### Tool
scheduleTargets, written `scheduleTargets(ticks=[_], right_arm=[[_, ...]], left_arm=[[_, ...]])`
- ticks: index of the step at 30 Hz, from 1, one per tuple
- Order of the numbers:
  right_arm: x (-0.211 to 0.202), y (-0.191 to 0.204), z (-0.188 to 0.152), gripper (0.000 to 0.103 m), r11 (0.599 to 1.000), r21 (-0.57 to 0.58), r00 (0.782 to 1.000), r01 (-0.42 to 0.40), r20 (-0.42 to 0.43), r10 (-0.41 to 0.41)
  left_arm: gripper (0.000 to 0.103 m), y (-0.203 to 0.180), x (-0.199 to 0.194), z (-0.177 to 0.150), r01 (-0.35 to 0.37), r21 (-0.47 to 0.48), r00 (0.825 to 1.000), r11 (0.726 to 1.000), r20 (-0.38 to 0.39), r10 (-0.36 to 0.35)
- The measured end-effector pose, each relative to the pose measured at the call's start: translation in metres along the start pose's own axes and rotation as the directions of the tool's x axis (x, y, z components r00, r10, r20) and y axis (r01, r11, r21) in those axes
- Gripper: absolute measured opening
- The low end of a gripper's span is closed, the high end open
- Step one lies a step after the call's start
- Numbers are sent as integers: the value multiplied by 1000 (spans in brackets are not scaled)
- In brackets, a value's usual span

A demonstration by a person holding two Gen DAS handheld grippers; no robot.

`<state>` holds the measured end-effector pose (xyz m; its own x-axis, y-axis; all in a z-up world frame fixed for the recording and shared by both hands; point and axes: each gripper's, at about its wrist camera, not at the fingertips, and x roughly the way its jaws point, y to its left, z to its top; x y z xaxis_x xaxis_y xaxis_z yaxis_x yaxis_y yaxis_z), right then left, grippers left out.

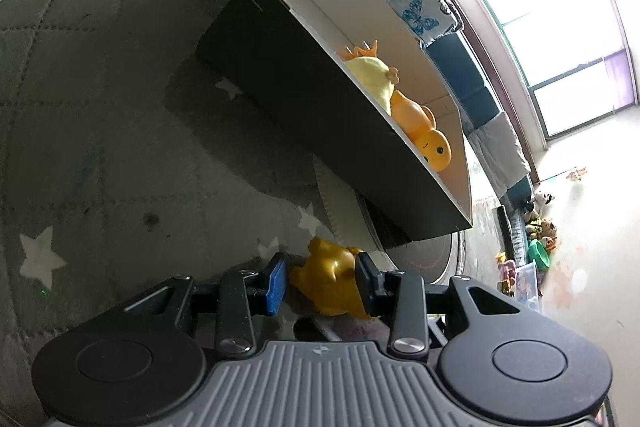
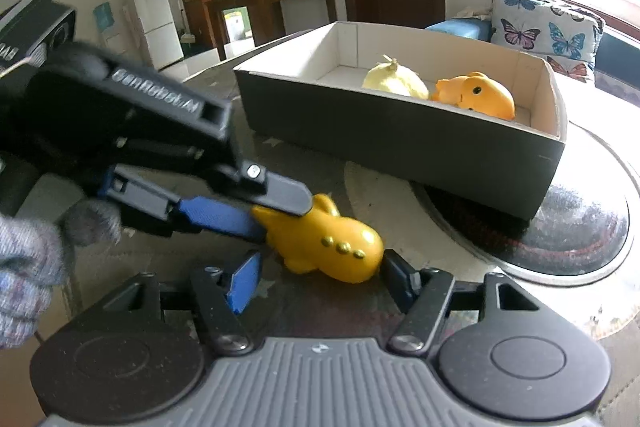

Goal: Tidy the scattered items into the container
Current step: 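Close both grippers on the yellow rubber duck beside the box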

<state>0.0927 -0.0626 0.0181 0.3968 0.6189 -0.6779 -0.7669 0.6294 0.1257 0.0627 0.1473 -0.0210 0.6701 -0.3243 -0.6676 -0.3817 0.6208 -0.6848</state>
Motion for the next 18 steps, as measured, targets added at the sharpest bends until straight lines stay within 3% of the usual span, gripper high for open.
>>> scheduleTargets(ticks=[8,18], right_arm=[[-6,6,-8,66,1000,-22,1000,21,0,-21],[-4,-1,-5,50,999,7,999,45,27,-45]], left_arm=[[39,-2,-2,1,-14,16,1000,1000,6,14],[39,-5,1,3,-19,38,1000,999,12,18]])
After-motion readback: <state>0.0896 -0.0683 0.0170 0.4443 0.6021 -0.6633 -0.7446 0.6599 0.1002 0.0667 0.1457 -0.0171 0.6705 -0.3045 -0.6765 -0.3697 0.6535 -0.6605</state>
